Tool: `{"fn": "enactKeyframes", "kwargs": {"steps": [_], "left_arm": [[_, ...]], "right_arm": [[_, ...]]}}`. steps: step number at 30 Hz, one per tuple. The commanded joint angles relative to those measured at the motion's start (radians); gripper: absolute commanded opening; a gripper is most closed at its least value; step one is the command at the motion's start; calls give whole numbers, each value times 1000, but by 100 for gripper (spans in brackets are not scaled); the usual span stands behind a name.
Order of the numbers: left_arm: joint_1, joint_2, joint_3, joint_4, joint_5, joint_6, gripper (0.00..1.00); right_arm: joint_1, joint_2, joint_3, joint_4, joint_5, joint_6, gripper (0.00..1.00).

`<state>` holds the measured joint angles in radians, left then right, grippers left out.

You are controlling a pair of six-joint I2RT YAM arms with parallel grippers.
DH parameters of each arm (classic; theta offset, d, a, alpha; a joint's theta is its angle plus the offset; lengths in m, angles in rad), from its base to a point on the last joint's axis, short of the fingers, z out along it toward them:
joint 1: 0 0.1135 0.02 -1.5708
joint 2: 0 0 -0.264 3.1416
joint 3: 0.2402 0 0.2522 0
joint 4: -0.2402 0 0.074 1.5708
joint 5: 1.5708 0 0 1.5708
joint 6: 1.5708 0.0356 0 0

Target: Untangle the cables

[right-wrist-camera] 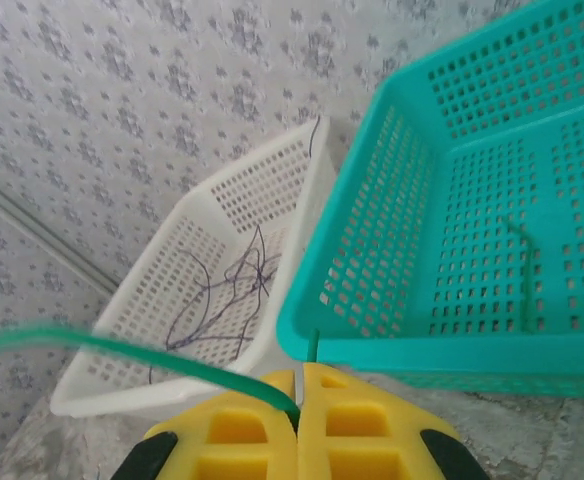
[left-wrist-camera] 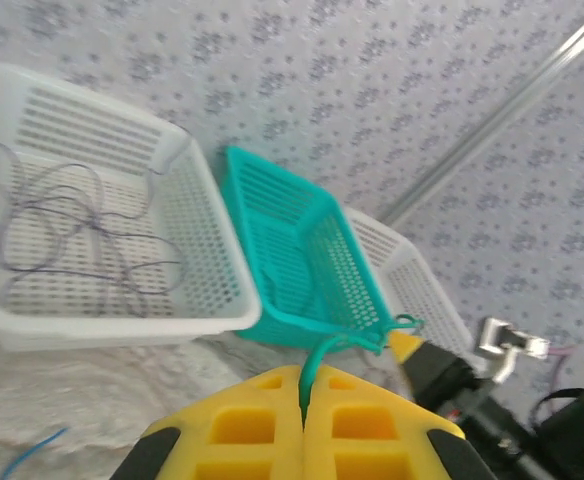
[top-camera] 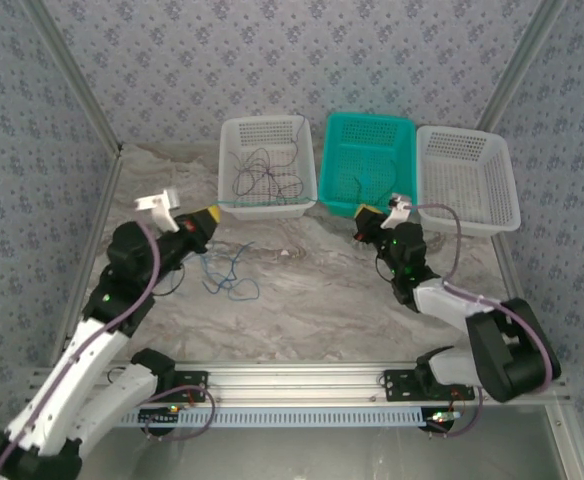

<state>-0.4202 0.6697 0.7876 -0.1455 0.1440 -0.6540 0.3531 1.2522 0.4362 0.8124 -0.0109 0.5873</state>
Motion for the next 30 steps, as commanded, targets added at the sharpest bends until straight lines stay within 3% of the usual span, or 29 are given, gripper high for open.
{"fn": "enactKeyframes", "kwargs": {"steps": [1, 7, 10, 14, 17, 21, 30], "left_arm": [[55, -53, -10, -121, -83, 42, 0], [42, -4, -98, 40, -1, -61, 0], [-20, 42, -127, 160, 9, -81, 4], [-128, 123, -77, 166, -18, 9, 49], [-170, 160, -44, 141, -31, 41, 64], [-185, 141, -62, 141, -47, 45, 68], [-187, 36, -108, 69, -93, 55, 71]], "right_arm": [[-43, -83, -9, -152, 138, 13, 0], [-61, -181, 60, -261, 121, 111, 0], [-59, -195, 205, -434, 125, 156, 0], [-68, -137, 378, -544, 186, 90, 0], [-121, -66, 481, -610, 217, 99, 0], [-191, 48, 617, -666, 245, 116, 0], [-289, 317, 856, -855, 436, 224, 0]]}}
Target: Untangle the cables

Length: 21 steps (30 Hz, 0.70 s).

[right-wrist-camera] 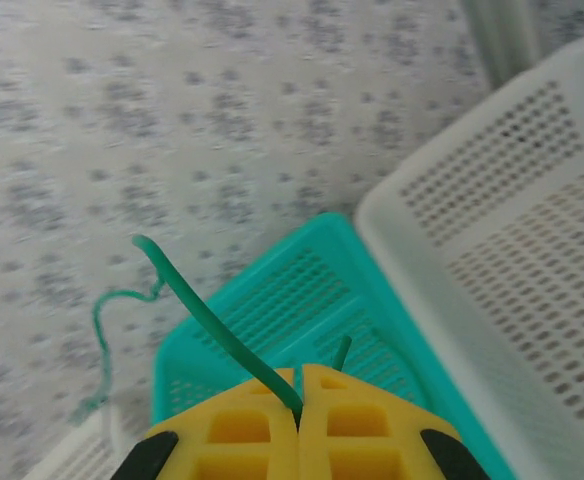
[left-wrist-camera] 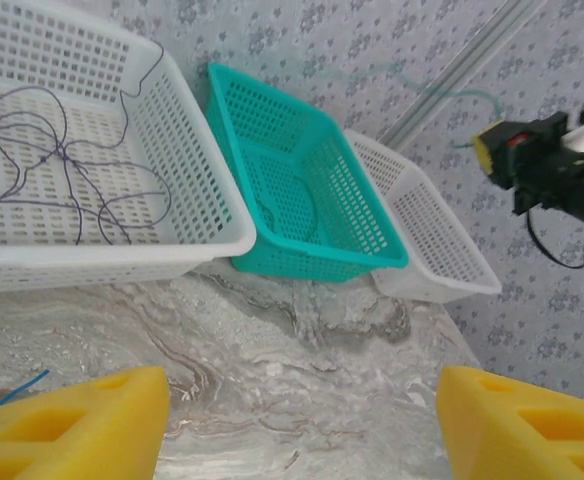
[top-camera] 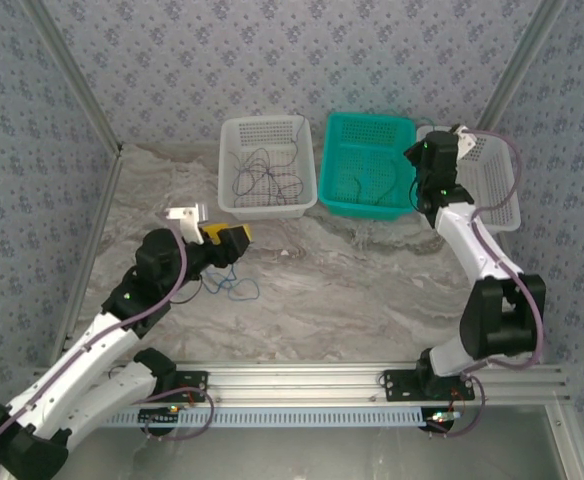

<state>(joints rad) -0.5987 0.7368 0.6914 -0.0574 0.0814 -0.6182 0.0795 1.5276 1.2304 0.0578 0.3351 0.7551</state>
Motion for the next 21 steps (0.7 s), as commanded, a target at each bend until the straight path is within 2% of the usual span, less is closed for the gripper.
{"fn": "enactKeyframes", "kwargs": {"steps": [1, 11, 16, 18, 21], "left_arm": [[-8, -40, -17, -25, -34, 19, 71], [-7, -31, -26, -29, -54, 19, 71], [-8, -26, -26, -41, -65, 11, 71], [-7, -31, -30, -47, -74, 6, 71], [-7, -36, -32, -53, -81, 5, 71]], "right_arm": [[-19, 64, 77, -132, 90, 67, 0], [61, 233, 79, -227, 10, 22, 0], [99, 289, 81, -272, -39, 25, 8], [108, 293, 81, -284, -59, 20, 18], [115, 253, 84, -311, -31, 8, 53]]}}
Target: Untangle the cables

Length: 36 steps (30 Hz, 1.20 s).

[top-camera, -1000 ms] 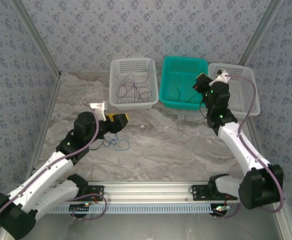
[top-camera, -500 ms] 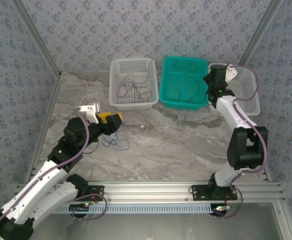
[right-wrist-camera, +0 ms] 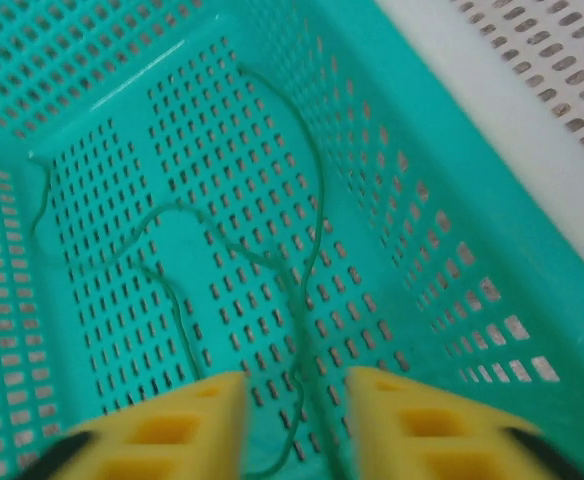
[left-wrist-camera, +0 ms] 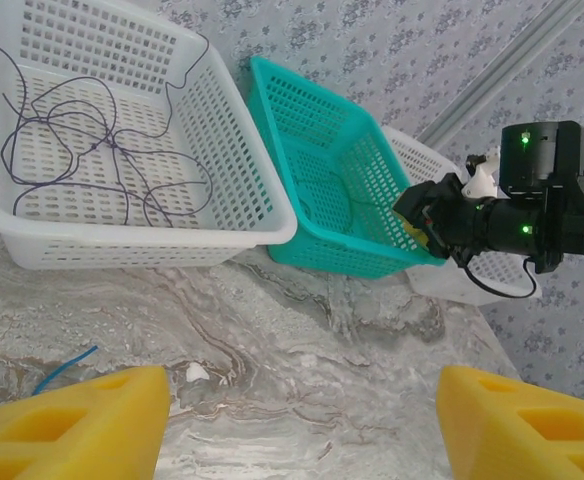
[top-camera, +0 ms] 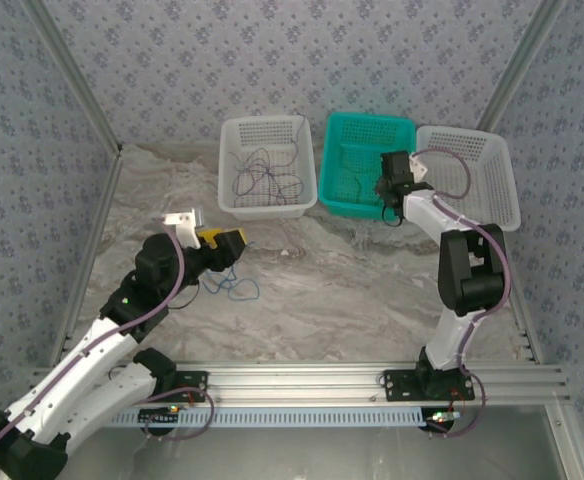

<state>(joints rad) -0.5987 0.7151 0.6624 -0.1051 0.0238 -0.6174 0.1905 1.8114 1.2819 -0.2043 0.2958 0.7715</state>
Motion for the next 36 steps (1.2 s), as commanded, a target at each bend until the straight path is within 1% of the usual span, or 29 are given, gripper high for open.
{"fn": "enactKeyframes", "kwargs": {"steps": [1, 3, 7, 10, 11, 12, 13, 14, 15, 16, 17, 20, 21, 23, 24, 25, 26, 27, 28, 30, 32, 36], "left_arm": [[-8, -15, -2, -8, -25, 5, 71], [-7, -13, -1, -13, -33, 6, 71], [-6, -10, -3, -46, -92, -21, 71], [-7, -11, -9, -101, -191, -75, 71], [-6, -11, -14, -124, -230, -101, 72], [-3, -13, -19, -147, -264, -126, 78], [-2, -13, -25, -166, -290, -143, 80], [4, -9, -31, -194, -320, -163, 82], [13, -1, -30, -233, -346, -187, 83], [25, 8, -29, -266, -362, -207, 84], [44, 20, -26, -308, -371, -228, 85], [95, 57, -38, -383, -367, -266, 85], [109, 66, -48, -399, -363, -288, 84], [126, 77, -77, -397, -340, -318, 84], [130, 85, -94, -401, -333, -345, 83], [132, 94, -107, -408, -331, -377, 82], [135, 110, -116, -421, -330, -403, 79], [136, 133, -114, -434, -326, -405, 77], [137, 156, -112, -430, -306, -380, 76], [134, 214, -106, -389, -216, -306, 72], [122, 261, -109, -333, -145, -249, 71], [91, 328, -116, -264, -127, -117, 68]], "right_arm": [[5, -47, 38, -63, 30, -11, 59], [6, -90, 54, -101, 65, -12, 69], [2, -184, 66, -112, 73, -35, 75], [7, -259, 73, -107, 14, -46, 76], [11, -285, 71, -94, -63, -50, 76], [20, -317, 58, -64, -182, -66, 76], [38, -338, 41, -24, -281, -78, 76], [69, -357, 18, 13, -394, -105, 75], [110, -372, -4, 44, -476, -119, 75], [160, -379, -16, 57, -526, -133, 75], [223, -383, -24, 49, -553, -182, 75], [406, -376, -46, 17, -545, -283, 75], [458, -369, -55, 7, -519, -305, 75], [539, -350, -81, 27, -471, -311, 75], [569, -335, -137, 56, -465, -297, 75], [589, -316, -160, 85, -476, -281, 75], [604, -292, -179, 113, -515, -273, 75], [620, -264, -184, 113, -536, -270, 75], [633, -237, -184, 107, -537, -269, 75], [659, -187, -185, 101, -538, -273, 75], [671, -149, -180, 86, -523, -271, 74], [665, -116, -183, 57, -498, -247, 74]]}}
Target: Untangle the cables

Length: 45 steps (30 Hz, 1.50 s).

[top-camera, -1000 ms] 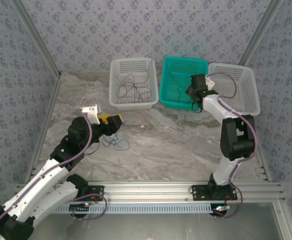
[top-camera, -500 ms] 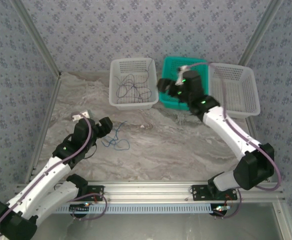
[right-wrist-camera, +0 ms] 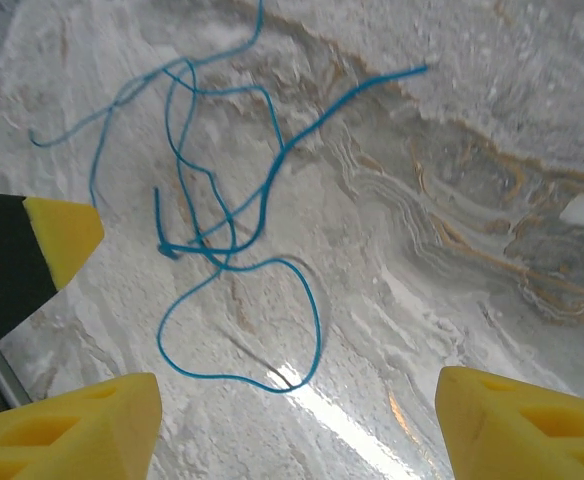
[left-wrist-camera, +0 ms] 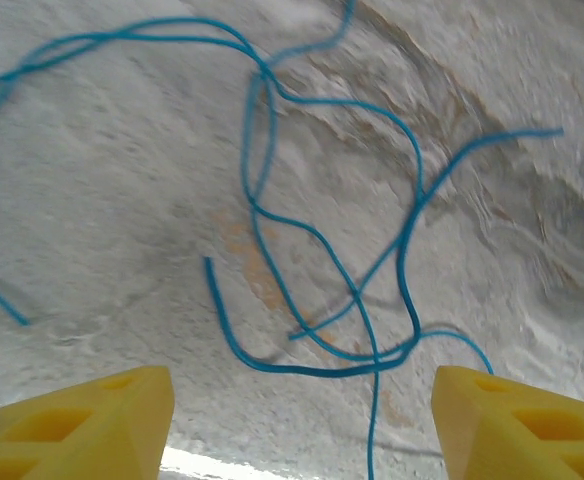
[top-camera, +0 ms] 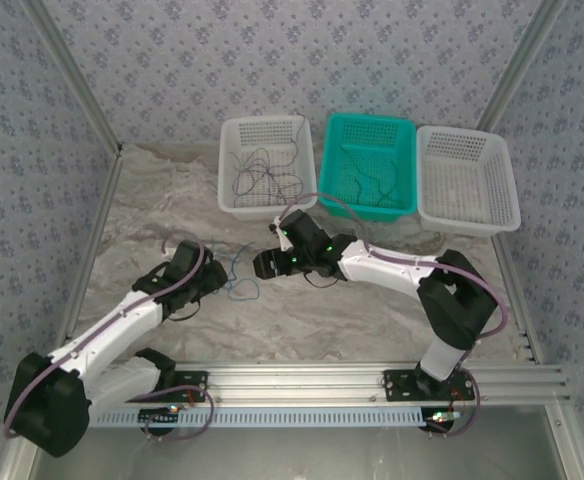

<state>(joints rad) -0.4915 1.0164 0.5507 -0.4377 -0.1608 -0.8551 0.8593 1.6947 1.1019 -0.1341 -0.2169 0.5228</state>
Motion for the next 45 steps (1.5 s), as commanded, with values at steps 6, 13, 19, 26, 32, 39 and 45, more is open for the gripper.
{"fn": "enactKeyframes", "kwargs": {"steps": [6, 13, 19, 26, 32, 39, 45], "left_arm": [[-41, 159, 55, 71, 77, 319, 68], [-51, 303, 86, 84, 11, 346, 70], [-53, 314, 78, 136, 0, 331, 15], [-54, 252, 78, 144, 93, 361, 0], [-66, 73, 33, 304, 344, 393, 0], [-150, -26, 40, 377, 357, 463, 0], [-195, 3, 72, 407, 339, 467, 0]], "right_arm": [[-33, -18, -48, -22, 35, 16, 74], [-42, -24, -59, -27, 38, 22, 74], [-48, -24, -53, -39, 42, 17, 74], [-62, -52, -57, -47, 39, 29, 74], [-136, -113, -96, 63, -119, 143, 75], [-157, -193, -126, 201, -201, 265, 81], [-157, -197, -140, 309, -231, 349, 79]]}}
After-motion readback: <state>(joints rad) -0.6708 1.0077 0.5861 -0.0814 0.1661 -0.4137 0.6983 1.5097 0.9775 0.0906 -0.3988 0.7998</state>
